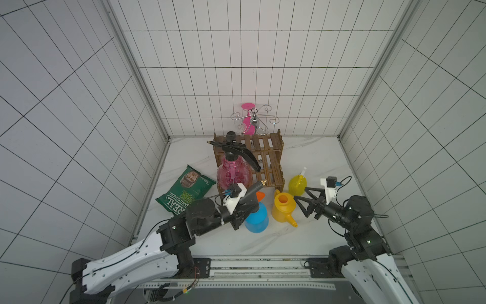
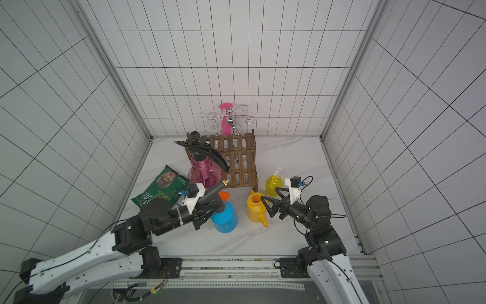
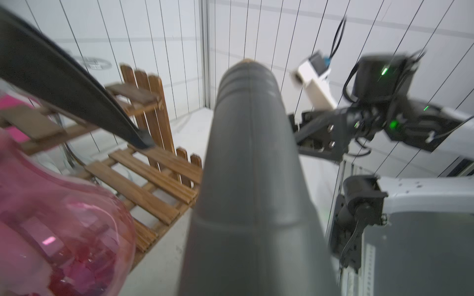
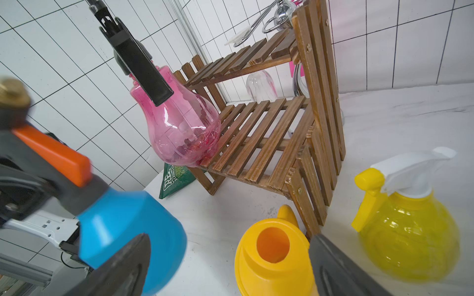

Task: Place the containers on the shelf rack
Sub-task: 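Pick up a container from the center of the board, then place the container on the shelf.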

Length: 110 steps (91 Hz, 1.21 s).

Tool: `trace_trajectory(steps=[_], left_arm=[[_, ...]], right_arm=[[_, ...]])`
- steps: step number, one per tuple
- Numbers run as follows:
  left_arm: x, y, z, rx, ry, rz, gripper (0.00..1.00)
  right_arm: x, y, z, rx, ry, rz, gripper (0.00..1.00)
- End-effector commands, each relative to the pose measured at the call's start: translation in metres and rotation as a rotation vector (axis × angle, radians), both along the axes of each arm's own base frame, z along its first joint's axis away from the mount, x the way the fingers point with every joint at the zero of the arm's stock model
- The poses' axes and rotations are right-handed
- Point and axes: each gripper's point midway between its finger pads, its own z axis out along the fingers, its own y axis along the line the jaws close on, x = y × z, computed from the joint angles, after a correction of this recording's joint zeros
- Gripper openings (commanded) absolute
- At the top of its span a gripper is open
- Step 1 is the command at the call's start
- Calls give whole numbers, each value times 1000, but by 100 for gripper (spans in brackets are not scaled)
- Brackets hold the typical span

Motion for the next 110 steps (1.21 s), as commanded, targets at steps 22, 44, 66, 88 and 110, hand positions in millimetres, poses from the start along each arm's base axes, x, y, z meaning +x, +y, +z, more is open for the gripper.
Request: trace_trajectory(steps=[22,44,66,88,110], left_arm=[[-11,54,183,-192,-142,89,0],[19,87,283,-195,-294,334,0],[70,92,352,-147,-432,522,0],[165,121,349,-263,-325,472,0],[211,128,331,-273,-271,301,0]], right_arm=[[-2,-2,5,26,-18,0,99],[-4,2,7,43,-15,26,99],[-8,4,9,58,-12,51,99],[-10,5,10,66,-13,60,99],[-12,6,9,70,-11,71,99]])
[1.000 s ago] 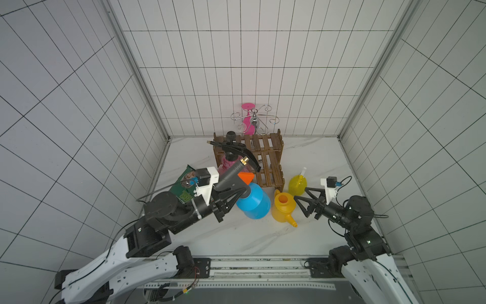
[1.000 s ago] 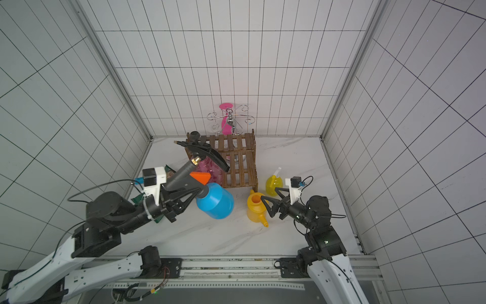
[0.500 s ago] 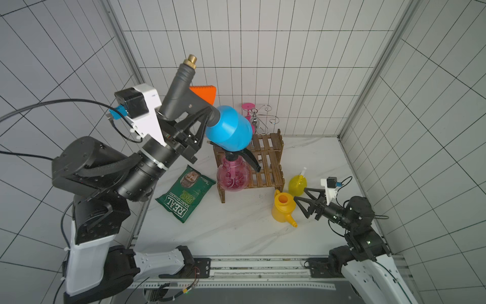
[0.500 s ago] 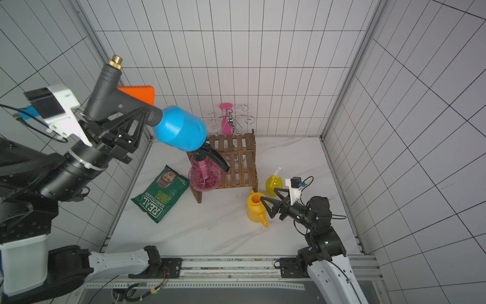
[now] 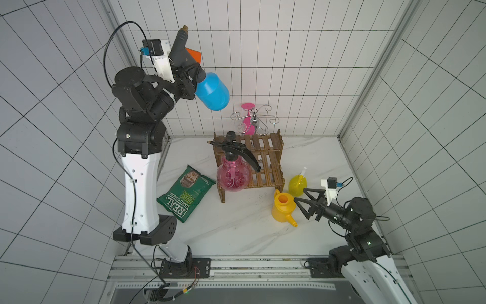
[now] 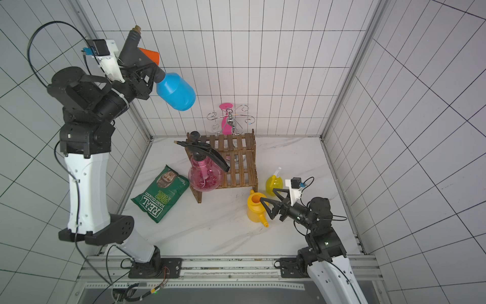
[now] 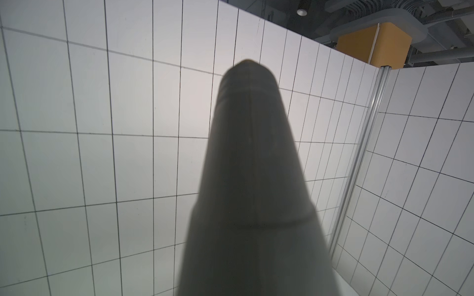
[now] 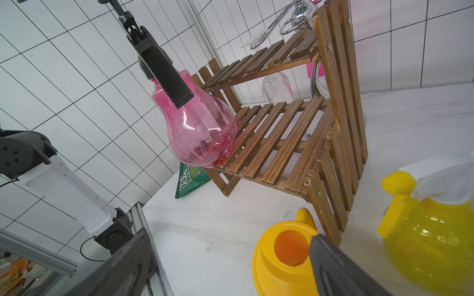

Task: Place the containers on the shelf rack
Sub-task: 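Place the container on the shelf.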

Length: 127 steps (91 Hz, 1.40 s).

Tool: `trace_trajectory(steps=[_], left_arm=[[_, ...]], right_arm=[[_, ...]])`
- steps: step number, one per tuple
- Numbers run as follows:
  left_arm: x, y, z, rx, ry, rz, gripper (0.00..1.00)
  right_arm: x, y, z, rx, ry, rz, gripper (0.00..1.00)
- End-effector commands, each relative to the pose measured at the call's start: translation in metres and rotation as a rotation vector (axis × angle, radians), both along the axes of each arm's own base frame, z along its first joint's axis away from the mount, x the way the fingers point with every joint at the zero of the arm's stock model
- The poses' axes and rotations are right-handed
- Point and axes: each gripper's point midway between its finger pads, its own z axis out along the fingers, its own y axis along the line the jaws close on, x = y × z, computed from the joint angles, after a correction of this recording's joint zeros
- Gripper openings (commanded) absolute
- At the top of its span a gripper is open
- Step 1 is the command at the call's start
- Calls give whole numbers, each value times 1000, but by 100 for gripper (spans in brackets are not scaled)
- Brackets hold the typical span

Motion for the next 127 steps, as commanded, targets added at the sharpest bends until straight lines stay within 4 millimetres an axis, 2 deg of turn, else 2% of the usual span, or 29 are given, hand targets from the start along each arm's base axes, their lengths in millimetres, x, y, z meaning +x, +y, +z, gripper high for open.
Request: trace_trajectory(steps=[1,10,25,47,62,88,127], left_arm=[[-39,-27,30,-5,-115,-235,0],[-24,-29,11,41,-76,-246,0],[6,-33,-35,146,19,-248,0],[32,-32,-76,225,97,-235,0],[42,-37,-99,248,139,-272,0],[47,-41,-129,287,175,-310,0],[45,-52,-148,318,191,-350,0]], right_arm=[[-1,0,2,15,-14,11,99],[-1,1,1,16,-10,15,99],[0,2,1,18,-8,17,99],[1,3,-1,15,0,21,99],[1,2,-1,15,-1,20,99],[0,3,0,19,-2,27,99],[-2,3,2,24,-7,31,99]])
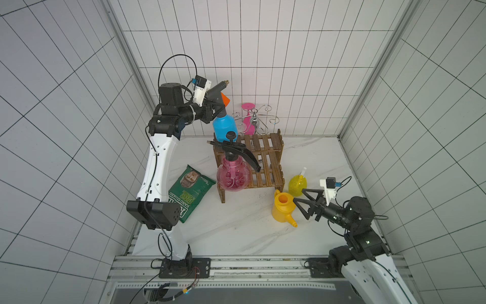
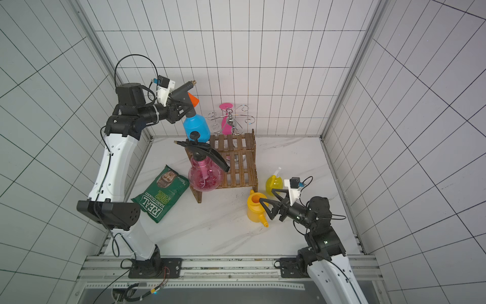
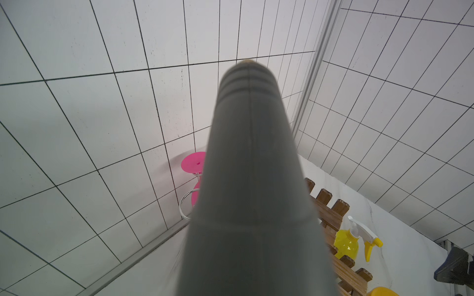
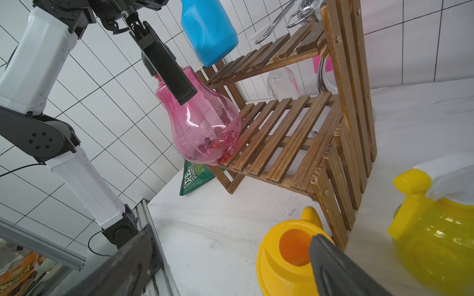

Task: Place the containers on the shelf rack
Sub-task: 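Place the container on the shelf.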

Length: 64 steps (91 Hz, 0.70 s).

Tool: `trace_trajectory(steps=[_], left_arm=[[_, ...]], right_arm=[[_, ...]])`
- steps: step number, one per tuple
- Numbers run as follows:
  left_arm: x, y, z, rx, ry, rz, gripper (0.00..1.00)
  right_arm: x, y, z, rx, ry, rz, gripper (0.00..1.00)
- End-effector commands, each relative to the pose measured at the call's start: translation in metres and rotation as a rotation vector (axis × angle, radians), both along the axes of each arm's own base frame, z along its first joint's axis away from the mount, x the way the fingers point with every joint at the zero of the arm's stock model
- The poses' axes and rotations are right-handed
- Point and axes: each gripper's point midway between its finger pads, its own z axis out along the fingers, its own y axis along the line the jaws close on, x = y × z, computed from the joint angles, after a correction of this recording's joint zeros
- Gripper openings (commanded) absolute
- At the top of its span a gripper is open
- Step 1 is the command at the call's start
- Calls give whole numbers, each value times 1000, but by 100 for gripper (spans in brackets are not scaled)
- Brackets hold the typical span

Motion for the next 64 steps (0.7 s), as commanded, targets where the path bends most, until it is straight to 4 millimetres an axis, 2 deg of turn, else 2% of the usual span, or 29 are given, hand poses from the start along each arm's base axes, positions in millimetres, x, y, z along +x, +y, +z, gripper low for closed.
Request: trace_trajectory(steps=[1,22,33,50,64], left_arm=[[-15,-4,21,12,-94,-28,0],[-14,-8,8,31,-75,-34,2],[-15,-10,7,38,-75,-34,9],[-18,-10,8,45,-81,-34,28],[-20,-11,9,48,-83,-35,39]], right_arm=[[-1,0,4,18,-20,6,99],[-2,0,5,20,-22,8,99],[-2,-1,4,20,-22,8,99],[-2,0,4,19,-20,9,99],[-2,0,4,20,-21,9,99]])
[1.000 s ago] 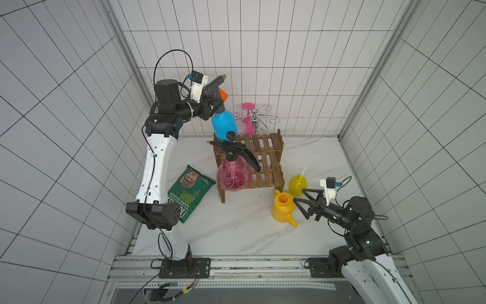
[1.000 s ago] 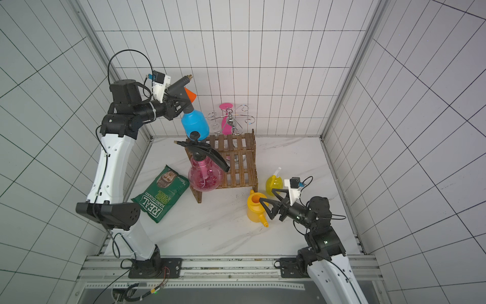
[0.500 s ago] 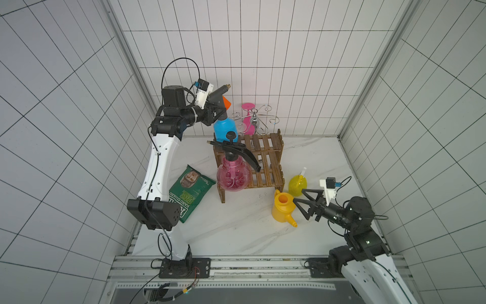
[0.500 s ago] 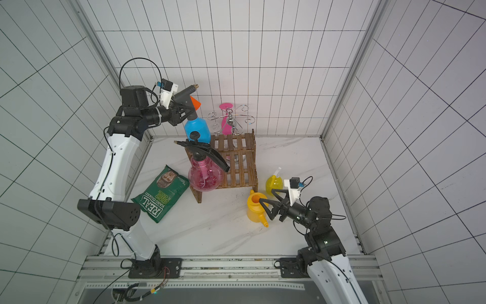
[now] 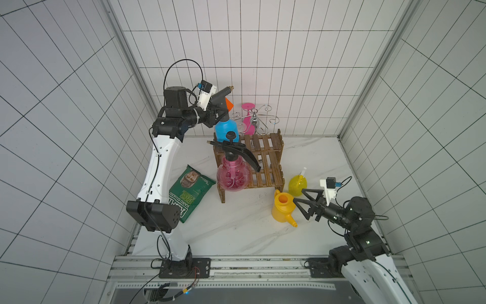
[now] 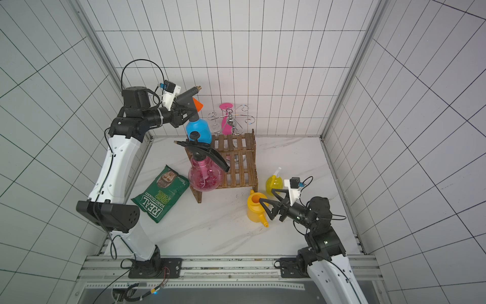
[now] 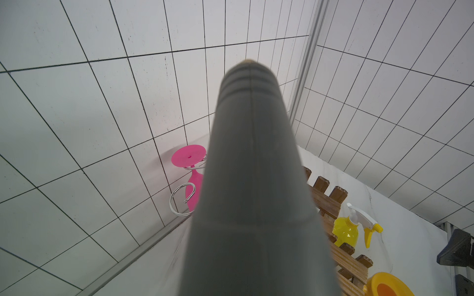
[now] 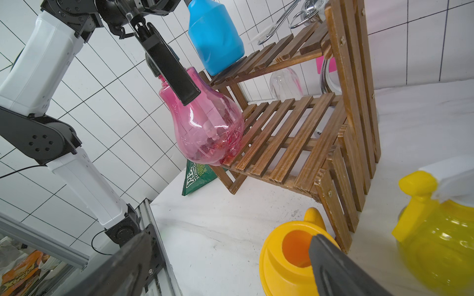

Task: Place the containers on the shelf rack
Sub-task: 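Place the container on the shelf.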

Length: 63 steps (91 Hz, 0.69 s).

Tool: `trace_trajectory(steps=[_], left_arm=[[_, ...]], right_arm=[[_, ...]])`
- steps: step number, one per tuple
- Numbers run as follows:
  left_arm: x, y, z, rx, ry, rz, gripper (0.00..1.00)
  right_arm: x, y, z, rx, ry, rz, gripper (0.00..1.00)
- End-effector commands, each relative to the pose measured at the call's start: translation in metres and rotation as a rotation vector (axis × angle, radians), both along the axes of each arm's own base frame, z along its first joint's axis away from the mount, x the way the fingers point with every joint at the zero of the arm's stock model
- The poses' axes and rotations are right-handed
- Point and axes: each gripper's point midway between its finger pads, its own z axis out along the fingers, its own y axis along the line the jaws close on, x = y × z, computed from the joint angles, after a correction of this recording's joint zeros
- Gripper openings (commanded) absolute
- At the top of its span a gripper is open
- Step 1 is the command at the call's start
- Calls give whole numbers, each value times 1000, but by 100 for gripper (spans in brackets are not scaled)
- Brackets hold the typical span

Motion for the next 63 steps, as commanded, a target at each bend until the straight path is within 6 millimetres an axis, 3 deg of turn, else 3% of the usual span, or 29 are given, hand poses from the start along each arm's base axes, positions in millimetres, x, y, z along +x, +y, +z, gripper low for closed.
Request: trace_trajectory(steps=[1,26,50,63], left_arm=[[-12,0,20,6,-71,-2,39],[-13,-3,19,25,-77,3,49],[-16,3,31,14,-99,38,70],[-20,7,40,-12,-106,52,98]], right_arm=[[-1,-1,3,13,-18,2,99],[-1,-1,2,14,-18,3,99],[-2,-1,3,15,-19,5,99],[-2,-1,3,16,-20,7,99]])
